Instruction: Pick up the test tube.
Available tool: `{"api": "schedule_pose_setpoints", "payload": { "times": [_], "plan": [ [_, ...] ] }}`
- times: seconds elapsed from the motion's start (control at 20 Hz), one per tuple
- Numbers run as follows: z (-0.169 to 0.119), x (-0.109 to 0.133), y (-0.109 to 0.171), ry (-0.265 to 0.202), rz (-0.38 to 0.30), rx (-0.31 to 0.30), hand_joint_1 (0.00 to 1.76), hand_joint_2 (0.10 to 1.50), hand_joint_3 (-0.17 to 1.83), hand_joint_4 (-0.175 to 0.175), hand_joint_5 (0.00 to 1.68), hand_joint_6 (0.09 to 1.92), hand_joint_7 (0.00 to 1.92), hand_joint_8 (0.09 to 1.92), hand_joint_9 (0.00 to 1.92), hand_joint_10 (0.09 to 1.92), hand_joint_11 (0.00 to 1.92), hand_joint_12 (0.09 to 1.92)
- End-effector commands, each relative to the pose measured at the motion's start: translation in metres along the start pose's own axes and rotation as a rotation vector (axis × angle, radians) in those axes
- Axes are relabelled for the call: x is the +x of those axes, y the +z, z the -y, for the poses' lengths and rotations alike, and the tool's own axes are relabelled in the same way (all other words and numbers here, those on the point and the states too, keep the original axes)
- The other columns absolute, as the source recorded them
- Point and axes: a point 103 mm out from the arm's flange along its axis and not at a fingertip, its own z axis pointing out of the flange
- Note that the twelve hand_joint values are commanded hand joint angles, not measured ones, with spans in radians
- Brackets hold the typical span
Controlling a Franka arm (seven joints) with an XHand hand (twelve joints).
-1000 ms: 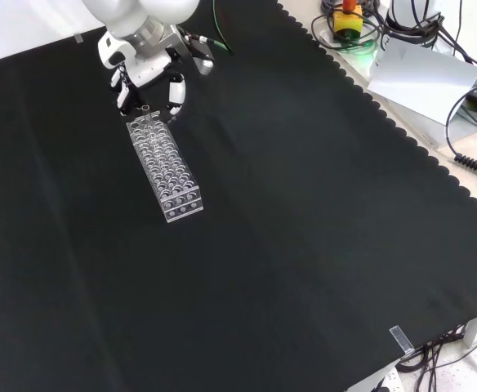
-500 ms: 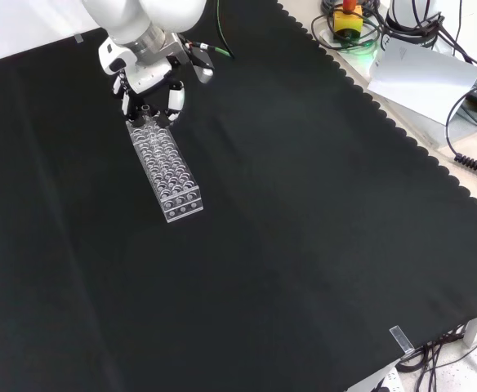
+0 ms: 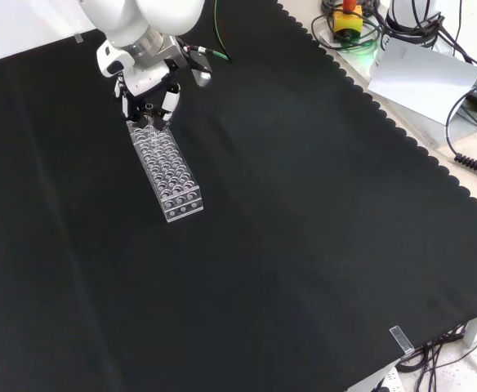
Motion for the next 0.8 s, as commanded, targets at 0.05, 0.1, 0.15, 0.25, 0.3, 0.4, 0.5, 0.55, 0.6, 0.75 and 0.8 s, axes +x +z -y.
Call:
{"api": "schedule_pose_setpoints", "payload": {
  "times": [0.05, 0.1, 0.15, 0.25, 0.3, 0.4, 0.5, 0.55, 0.6, 0.75, 0.8],
  "plan": [
    [-0.002, 0.01, -0.002, -0.019, 0.022, -0.035, 1.19, 0.93, 0.17, -0.17, 1.2, 0.65, 1.61, 0.43, 1.47, 0.5, 1.01, 1.08],
    [-0.002, 0.011, -0.003, -0.017, 0.012, -0.048, 1.2, 0.92, 0.19, -0.173, 1.21, 0.63, 1.63, 0.43, 1.49, 0.5, 1.08, 1.02],
    [-0.002, 0.012, -0.005, -0.015, 0.001, -0.059, 1.2, 0.9, 0.22, -0.175, 1.23, 0.61, 1.65, 0.42, 1.5, 0.5, 1.13, 0.98],
    [-0.003, 0.013, -0.008, -0.01, -0.021, -0.069, 1.21, 0.87, 0.27, -0.175, 1.24, 0.59, 1.67, 0.41, 1.53, 0.5, 1.18, 0.91],
    [-0.003, 0.014, -0.01, -0.005, -0.029, -0.07, 1.21, 0.85, 0.3, -0.175, 1.25, 0.58, 1.68, 0.4, 1.54, 0.49, 1.19, 0.89],
    [-0.004, 0.013, -0.014, 0.001, -0.042, -0.063, 1.21, 0.82, 0.36, -0.175, 1.27, 0.56, 1.7, 0.4, 1.56, 0.49, 1.2, 0.88],
    [-0.004, 0.012, -0.015, 0.004, -0.05, -0.051, 1.22, 0.79, 0.41, -0.175, 1.28, 0.55, 1.7, 0.4, 1.58, 0.48, 1.2, 0.87],
    [-0.003, 0.012, -0.016, 0.007, -0.057, -0.042, 1.22, 0.78, 0.43, -0.175, 1.29, 0.55, 1.7, 0.4, 1.59, 0.47, 1.2, 0.87],
    [-0.003, 0.011, -0.017, 0.01, -0.063, -0.035, 1.22, 0.77, 0.44, -0.175, 1.29, 0.55, 1.71, 0.4, 1.59, 0.47, 1.2, 0.87],
    [-0.001, 0.008, -0.019, 0.013, -0.069, -0.018, 1.22, 0.75, 0.48, -0.175, 1.3, 0.54, 1.71, 0.4, 1.61, 0.46, 1.19, 0.87],
    [0.0, 0.007, -0.02, 0.015, -0.072, -0.016, 1.22, 0.74, 0.48, -0.175, 1.3, 0.54, 1.71, 0.4, 1.61, 0.45, 1.19, 0.87]
  ]
}}
